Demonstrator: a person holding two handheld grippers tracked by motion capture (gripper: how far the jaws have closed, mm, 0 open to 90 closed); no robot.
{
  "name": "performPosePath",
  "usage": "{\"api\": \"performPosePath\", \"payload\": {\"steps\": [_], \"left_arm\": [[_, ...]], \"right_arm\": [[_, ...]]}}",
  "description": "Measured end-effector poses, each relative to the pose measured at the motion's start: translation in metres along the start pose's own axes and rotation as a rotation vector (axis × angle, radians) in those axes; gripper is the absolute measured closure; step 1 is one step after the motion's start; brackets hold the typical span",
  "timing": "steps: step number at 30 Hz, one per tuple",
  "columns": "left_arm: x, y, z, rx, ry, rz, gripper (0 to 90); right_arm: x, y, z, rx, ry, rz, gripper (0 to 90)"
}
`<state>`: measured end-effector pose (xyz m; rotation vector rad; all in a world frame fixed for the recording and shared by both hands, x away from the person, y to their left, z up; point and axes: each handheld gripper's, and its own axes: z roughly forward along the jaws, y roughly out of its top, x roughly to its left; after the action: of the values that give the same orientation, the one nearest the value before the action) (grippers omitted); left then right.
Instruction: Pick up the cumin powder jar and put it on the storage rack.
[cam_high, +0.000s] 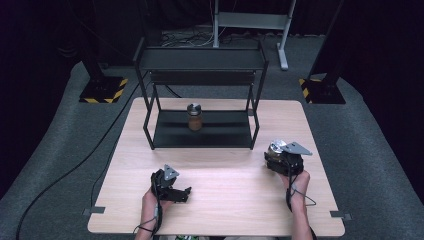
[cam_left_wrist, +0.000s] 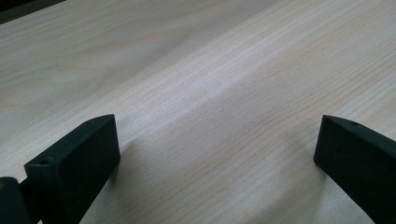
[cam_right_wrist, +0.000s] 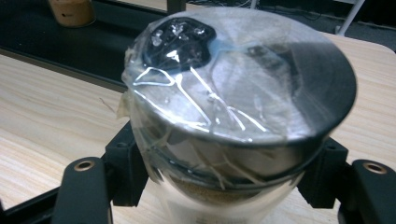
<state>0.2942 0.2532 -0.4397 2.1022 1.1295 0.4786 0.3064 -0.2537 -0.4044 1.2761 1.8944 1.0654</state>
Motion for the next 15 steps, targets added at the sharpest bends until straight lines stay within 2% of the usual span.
{"api": "performPosePath", "payload": {"steps": [15], "left_arm": [[-0.0001, -0.0001, 0.0, 0.0, 0.0, 0.0, 0.0]], "right_arm": [[0.0078, 0.0059, 0.0084, 0.0, 0.035, -0.014, 30.2]]}}
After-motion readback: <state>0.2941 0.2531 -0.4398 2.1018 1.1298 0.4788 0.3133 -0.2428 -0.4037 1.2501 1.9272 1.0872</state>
